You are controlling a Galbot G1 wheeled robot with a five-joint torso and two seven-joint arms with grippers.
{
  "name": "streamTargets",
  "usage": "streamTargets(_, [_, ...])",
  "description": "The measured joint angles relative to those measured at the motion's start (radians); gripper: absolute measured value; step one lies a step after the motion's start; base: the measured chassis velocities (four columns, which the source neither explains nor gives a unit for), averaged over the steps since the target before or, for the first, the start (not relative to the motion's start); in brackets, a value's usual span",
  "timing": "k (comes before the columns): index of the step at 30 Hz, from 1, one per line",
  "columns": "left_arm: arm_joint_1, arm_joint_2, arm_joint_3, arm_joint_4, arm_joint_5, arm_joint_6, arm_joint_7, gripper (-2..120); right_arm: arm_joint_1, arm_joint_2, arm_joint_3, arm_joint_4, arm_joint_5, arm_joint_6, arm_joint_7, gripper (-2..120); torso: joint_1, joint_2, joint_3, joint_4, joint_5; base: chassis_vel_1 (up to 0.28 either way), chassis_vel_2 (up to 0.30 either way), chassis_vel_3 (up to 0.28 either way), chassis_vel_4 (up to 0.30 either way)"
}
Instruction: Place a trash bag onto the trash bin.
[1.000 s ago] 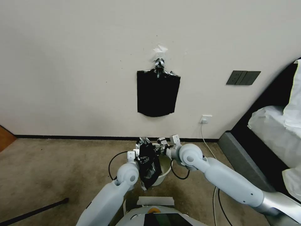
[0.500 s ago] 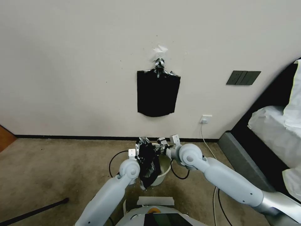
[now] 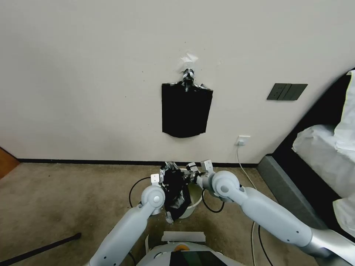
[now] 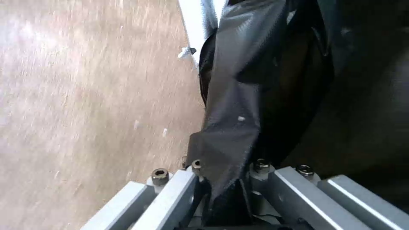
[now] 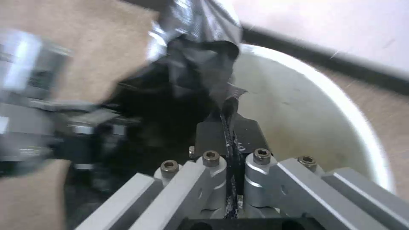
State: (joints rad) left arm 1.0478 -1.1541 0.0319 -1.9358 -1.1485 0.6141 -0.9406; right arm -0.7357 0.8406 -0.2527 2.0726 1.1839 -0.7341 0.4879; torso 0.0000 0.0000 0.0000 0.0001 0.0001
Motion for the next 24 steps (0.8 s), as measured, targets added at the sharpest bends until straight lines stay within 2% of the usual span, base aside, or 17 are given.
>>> streamTargets(1, [0.012,0.012,-0.003,-0.013,0.040,-0.017,0.045,1,0.002,-0.003,0.001,0.000,-0.030,0.004,-0.010,0,0.000,0.000,0.000,0.0002,0.0001,0.000,0.000,0.000,0.000])
streamTargets(2, [0.012,0.012,-0.003,-0.013,0.040,-0.017,0.045,1,0.002,-0.003,0.001,0.000,-0.030,0.004,-0.010,0,0.000,0.000,0.000,0.0002,0.0001,0.000,0.000,0.000,0.000])
streamTargets(4, [0.028,0.026,-0.007,-0.034,0.084,-0.035,0.104,1,0.012,-0.009,0.000,0.001,-0.067,0.026,-0.023,0,0.000,0.000,0.000,0.0001,0.0000,0.000,0.000,0.000,0.000])
streamTargets(6, [0.029,0.026,-0.007,-0.035,0.087,-0.036,0.107,1,0.013,-0.009,0.000,0.001,-0.069,0.027,-0.024,0,0.000,0.000,0.000,0.0001,0.0000,0.000,0.000,0.000,0.000])
streamTargets(7, [0.046,0.042,-0.014,-0.058,0.137,-0.051,0.171,1,0.035,-0.019,-0.005,0.002,-0.103,0.057,-0.036,0,0.000,0.000,0.000,-0.0002,-0.0003,0.000,0.000,0.000,0.000])
streamTargets(9, [0.061,0.055,-0.020,-0.076,0.175,-0.062,0.219,1,0.055,-0.028,-0.011,0.002,-0.121,0.082,-0.042,0,0.000,0.000,0.000,-0.0001,0.0001,0.000,0.000,0.000,0.000])
streamTargets(10, [0.061,0.055,-0.020,-0.076,0.175,-0.062,0.219,1,0.055,-0.028,-0.011,0.002,-0.121,0.082,-0.042,0,0.000,0.000,0.000,-0.0001,0.0001,0.000,0.000,0.000,0.000])
streamTargets(13, [0.095,0.083,-0.037,-0.118,0.255,-0.083,0.308,1,0.109,-0.058,-0.026,0.006,-0.150,0.140,-0.051,0,0.000,0.000,0.000,0.0001,-0.0001,0.000,0.000,0.000,0.000])
streamTargets(14, [0.095,0.083,-0.037,-0.118,0.255,-0.083,0.308,1,0.109,-0.058,-0.026,0.006,-0.150,0.140,-0.051,0,0.000,0.000,0.000,0.0001,-0.0001,0.000,0.000,0.000,0.000])
streamTargets(17, [0.133,0.103,-0.069,-0.149,0.309,-0.116,0.382,1,0.157,-0.103,-0.047,0.014,-0.161,0.160,-0.063,0,0.000,0.000,0.000,0.0000,-0.0003,0.000,0.000,0.000,0.000])
streamTargets(22, [0.161,0.116,-0.094,-0.173,0.343,-0.141,0.438,1,0.187,-0.137,-0.064,0.008,-0.162,0.169,-0.065,0,0.000,0.000,0.000,-0.0002,-0.0002,0.000,0.000,0.000,0.000])
streamTargets(24, [0.192,0.132,-0.120,-0.191,0.380,-0.176,0.490,1,0.208,-0.166,-0.073,0.002,-0.161,0.171,-0.065,0,0.000,0.000,0.000,0.0000,-0.0001,0.000,0.000,0.000,0.000])
